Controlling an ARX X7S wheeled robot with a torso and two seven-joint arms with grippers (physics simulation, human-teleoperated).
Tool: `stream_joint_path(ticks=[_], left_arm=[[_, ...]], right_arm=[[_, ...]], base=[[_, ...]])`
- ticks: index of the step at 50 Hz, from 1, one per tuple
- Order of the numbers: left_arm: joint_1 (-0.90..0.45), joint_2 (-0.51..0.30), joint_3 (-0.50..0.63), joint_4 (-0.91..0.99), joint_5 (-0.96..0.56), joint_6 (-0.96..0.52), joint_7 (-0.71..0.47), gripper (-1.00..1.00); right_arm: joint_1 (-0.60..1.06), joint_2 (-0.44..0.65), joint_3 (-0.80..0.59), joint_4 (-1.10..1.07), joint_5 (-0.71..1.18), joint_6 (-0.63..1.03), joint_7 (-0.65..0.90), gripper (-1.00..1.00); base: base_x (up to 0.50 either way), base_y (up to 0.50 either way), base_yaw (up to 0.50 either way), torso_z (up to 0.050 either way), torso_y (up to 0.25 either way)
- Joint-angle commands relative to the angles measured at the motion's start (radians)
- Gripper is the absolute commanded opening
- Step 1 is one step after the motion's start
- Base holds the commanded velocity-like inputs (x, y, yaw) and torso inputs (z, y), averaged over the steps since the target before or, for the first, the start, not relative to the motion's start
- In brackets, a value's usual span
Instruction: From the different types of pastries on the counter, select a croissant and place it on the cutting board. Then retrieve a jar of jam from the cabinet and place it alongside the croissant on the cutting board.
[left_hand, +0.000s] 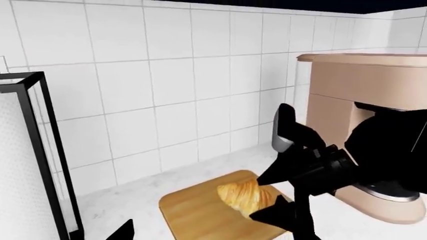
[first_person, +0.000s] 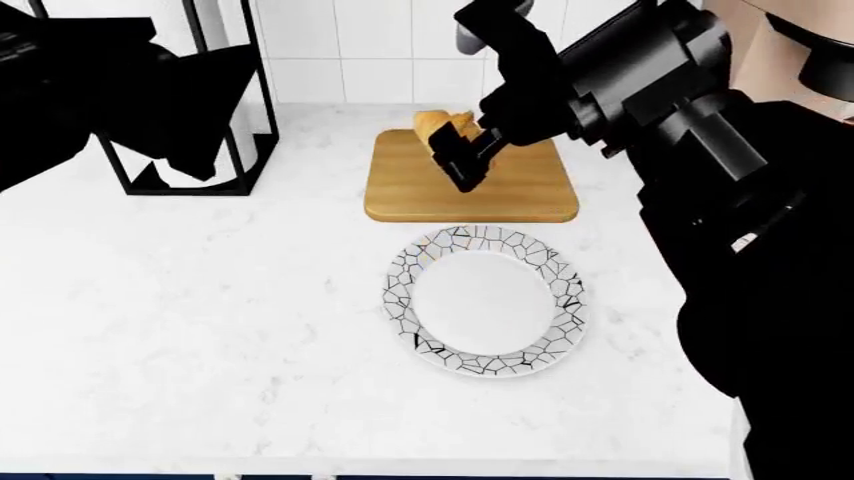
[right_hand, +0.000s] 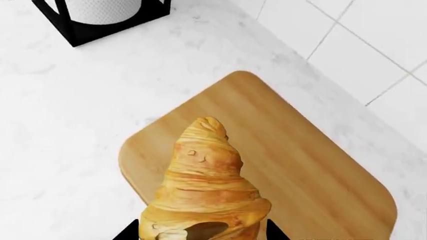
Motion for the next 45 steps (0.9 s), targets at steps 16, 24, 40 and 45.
stream_joint_path(ticks=[16,24,40,45], left_arm=[[-0.067,-0.041,0.04,-0.012,-0.055,0.023,0.004,1.0],[-0.061,-0.043,0.044,-0.011,-0.033,0.031,0.024,1.0],[-0.055,-0.058,0.051,-0.008,-0.04,0.052,0.025,1.0],[-0.059,-0.064,0.056,-0.004,-0.056,0.059,0.013,1.0]], right_arm=[[-0.001,-0.001,-0.007,-0.002,0.008,0.0,0.016,-1.0],[-0.001,-0.001,-0.007,-0.002,0.008,0.0,0.016,-1.0],[-0.001,-0.001,-0.007,-0.002,0.008,0.0,0.016,1.0],[-0.001,-0.001,-0.007,-0.002,0.008,0.0,0.016,1.0]], base=[[0.0,0.0,0.0,0.0,-0.074],[0.0,0.0,0.0,0.0,-0.16],[0.0,0.0,0.0,0.0,0.0],[0.0,0.0,0.0,0.0,0.0]])
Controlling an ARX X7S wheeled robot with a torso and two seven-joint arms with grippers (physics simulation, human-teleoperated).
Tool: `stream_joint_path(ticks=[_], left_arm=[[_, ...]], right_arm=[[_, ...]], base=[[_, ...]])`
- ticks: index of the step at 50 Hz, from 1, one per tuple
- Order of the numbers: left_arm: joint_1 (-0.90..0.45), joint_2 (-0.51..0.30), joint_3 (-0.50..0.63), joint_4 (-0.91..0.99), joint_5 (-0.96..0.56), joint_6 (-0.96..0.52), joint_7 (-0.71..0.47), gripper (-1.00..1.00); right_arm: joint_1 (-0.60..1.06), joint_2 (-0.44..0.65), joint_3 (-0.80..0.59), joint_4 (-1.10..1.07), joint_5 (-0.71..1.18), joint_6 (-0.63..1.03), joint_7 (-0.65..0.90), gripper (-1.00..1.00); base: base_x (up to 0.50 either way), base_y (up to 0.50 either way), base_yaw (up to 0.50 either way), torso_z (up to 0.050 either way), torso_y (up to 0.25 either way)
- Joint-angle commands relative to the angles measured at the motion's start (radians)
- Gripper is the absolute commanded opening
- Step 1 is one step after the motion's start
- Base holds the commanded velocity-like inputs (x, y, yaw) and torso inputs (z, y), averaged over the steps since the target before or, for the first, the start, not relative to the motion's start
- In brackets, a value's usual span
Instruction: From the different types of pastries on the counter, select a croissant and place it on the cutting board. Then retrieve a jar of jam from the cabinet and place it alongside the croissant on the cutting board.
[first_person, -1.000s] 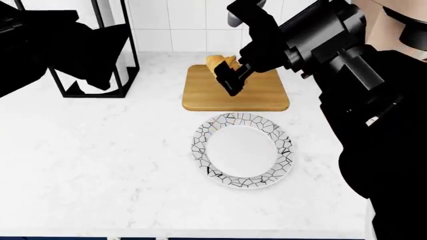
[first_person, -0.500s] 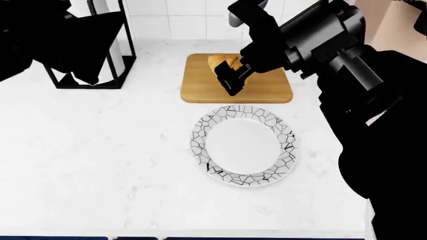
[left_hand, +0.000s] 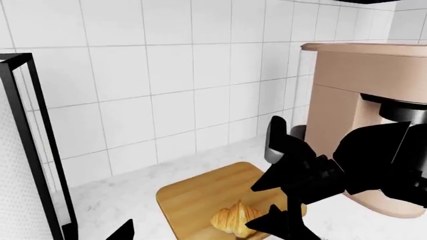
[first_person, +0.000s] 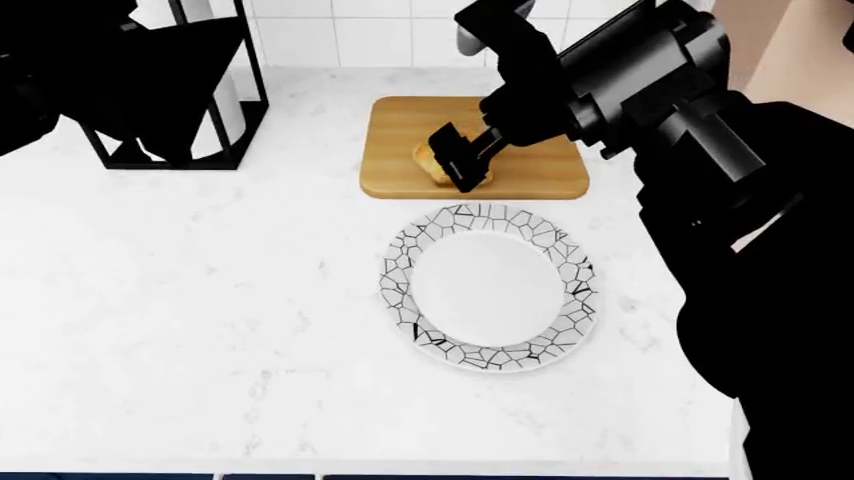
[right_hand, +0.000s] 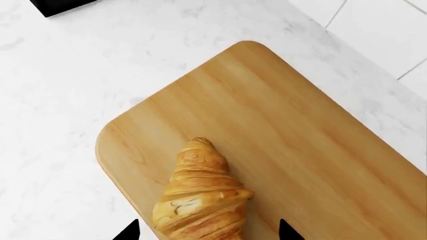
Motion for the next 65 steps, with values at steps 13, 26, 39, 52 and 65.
stream_joint_path(ticks=[13,26,39,52,65], left_arm=[[-0.046,-0.007,0.032,0.003,-0.038,0.036,-0.038,1.0],[-0.033,0.011,0.018,-0.01,0.066,0.065,0.037,1.0],[-0.022,0.03,0.027,-0.027,0.137,0.103,0.067,1.0],[-0.04,0.035,0.032,-0.04,0.1,0.126,0.006,1.0],[-0.037,0.044,0.037,-0.04,0.113,0.149,0.011,1.0]], right_arm=[[0.206,0.0,-0.071,-0.071,0.213,-0.105,0.006,1.0],[0.34,0.0,-0.055,-0.023,0.302,-0.189,0.017,1.0],[0.378,0.0,-0.047,0.011,0.367,-0.328,0.108,1.0],[0.411,0.0,-0.046,0.023,0.432,-0.4,0.145,1.0],[0.417,0.012,-0.017,0.036,0.451,-0.453,0.171,1.0]], base=[[0.0,0.0,0.0,0.0,0.0],[0.0,0.0,0.0,0.0,0.0],[0.0,0.0,0.0,0.0,0.0],[-0.14,-0.01,0.0,0.0,0.0],[-0.3,-0.17,0.0,0.0,0.0]])
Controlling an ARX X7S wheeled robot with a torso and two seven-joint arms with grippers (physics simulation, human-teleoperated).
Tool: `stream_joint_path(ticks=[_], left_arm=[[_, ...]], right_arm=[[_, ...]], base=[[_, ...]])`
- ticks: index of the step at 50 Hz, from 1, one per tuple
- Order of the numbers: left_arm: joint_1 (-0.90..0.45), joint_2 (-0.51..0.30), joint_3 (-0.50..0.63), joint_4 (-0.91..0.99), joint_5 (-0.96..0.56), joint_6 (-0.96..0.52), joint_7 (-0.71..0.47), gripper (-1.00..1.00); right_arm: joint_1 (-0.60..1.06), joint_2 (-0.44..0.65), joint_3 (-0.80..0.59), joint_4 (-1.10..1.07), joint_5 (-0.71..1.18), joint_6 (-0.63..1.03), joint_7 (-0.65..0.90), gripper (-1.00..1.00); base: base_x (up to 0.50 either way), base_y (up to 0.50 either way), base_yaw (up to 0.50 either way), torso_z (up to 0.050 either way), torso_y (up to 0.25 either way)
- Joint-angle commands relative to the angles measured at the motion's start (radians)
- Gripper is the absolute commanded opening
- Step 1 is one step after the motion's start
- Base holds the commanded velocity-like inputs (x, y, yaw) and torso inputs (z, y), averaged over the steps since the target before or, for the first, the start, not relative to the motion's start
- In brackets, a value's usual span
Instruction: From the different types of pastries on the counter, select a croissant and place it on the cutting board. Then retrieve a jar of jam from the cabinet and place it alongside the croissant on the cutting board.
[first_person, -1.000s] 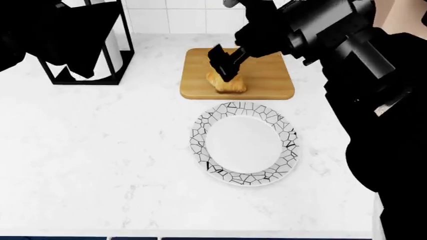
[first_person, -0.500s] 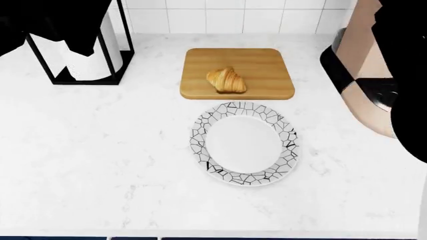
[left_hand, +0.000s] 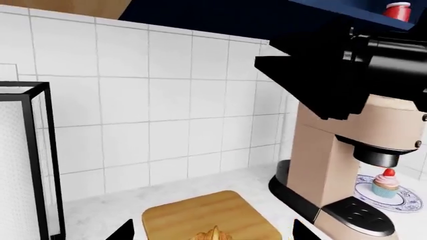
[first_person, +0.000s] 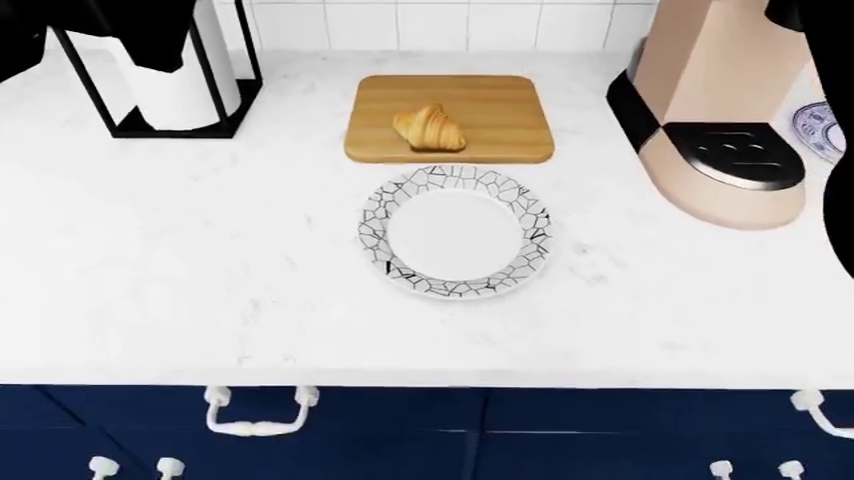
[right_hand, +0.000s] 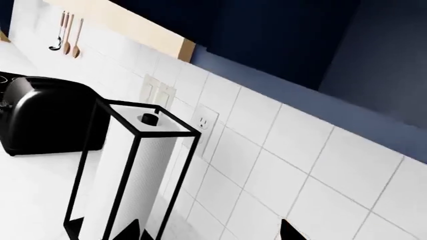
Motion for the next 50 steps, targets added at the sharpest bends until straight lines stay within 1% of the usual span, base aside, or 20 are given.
stream_joint_path(ticks=[1,5,10,17,23,38,50], left_arm=[[0.002,0.009,0.006,-0.001,0.011,0.022,-0.001,1.0],[-0.003,0.014,0.012,-0.001,0.009,0.025,-0.006,1.0],[0.002,0.02,0.014,0.002,0.023,0.035,0.003,1.0],[0.011,0.025,0.018,0.007,0.039,0.044,0.02,1.0],[0.015,0.025,0.019,0.011,0.041,0.05,0.019,1.0],[0.018,0.032,0.027,0.016,0.027,0.061,0.0,1.0],[0.023,0.032,0.022,0.019,0.017,0.076,-0.007,1.0]], right_arm=[[0.013,0.029,0.023,-0.025,0.027,-0.047,0.042,1.0],[0.007,0.145,0.04,-0.256,0.048,-0.024,0.159,1.0],[0.004,0.247,0.062,-0.457,0.075,-0.003,0.259,1.0],[0.006,0.316,0.082,-0.574,0.09,0.004,0.33,1.0],[0.004,0.395,0.106,-0.731,0.111,0.012,0.412,1.0],[-0.007,0.465,0.139,-0.847,0.118,0.008,0.489,1.0],[-0.006,0.509,0.162,-0.917,0.127,0.013,0.544,1.0]], base=[[-0.15,-0.17,0.0,0.0,0.0],[-0.09,-0.16,0.0,0.0,0.0],[-0.16,-0.24,0.0,0.0,0.0],[-0.16,-0.25,0.0,0.0,0.0],[-0.16,-0.25,0.0,0.0,0.0],[-0.26,-0.27,0.0,0.0,0.0],[-0.07,-0.44,0.0,0.0,0.0]])
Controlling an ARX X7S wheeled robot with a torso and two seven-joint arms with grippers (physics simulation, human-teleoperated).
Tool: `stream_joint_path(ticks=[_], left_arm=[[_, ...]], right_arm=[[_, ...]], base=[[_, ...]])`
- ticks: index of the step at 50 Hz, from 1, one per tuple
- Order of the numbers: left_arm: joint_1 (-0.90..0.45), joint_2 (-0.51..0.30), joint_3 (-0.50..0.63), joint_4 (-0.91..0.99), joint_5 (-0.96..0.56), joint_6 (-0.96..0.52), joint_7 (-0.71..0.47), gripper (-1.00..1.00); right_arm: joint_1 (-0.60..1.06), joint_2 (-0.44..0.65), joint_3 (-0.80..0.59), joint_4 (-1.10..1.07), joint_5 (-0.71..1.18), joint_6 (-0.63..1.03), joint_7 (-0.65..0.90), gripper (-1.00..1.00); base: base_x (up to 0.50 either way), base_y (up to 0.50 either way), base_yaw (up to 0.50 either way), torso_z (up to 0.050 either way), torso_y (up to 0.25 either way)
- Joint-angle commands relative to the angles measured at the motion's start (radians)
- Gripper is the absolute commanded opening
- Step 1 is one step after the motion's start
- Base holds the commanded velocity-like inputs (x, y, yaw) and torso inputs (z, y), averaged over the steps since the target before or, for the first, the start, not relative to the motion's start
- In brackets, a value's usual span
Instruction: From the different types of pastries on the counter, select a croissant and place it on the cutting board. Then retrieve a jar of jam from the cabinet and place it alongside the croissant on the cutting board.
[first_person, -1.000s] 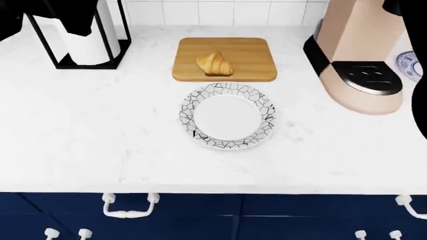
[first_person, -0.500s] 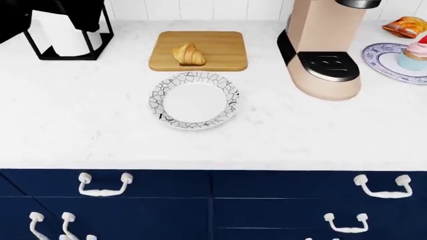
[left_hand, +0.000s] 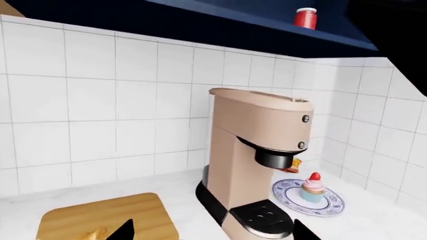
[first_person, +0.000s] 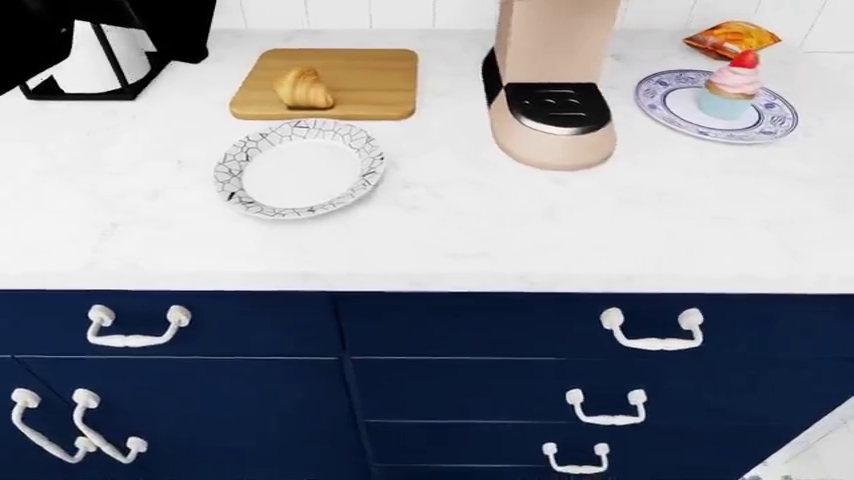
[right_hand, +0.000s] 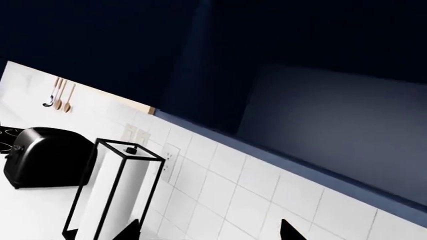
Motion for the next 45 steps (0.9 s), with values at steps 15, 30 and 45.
stream_joint_path(ticks=[15,30,45], left_arm=[[0.002,0.0,-0.005,0.008,-0.027,0.027,-0.029,1.0],[0.029,0.034,-0.035,0.01,-0.019,0.089,-0.022,1.0],[0.037,0.041,-0.051,0.007,-0.04,0.114,-0.017,1.0]], right_arm=[[-0.001,0.05,0.047,-0.063,0.013,0.002,0.09,1.0],[0.154,-0.404,0.889,0.619,-0.864,0.329,-0.18,1.0],[0.154,-0.465,1.259,0.577,-1.448,0.394,-0.132,1.0]], base=[[-0.03,-0.44,0.0,0.0,-0.001],[0.0,0.0,0.0,0.0,0.0],[0.0,0.0,0.0,0.0,0.0]])
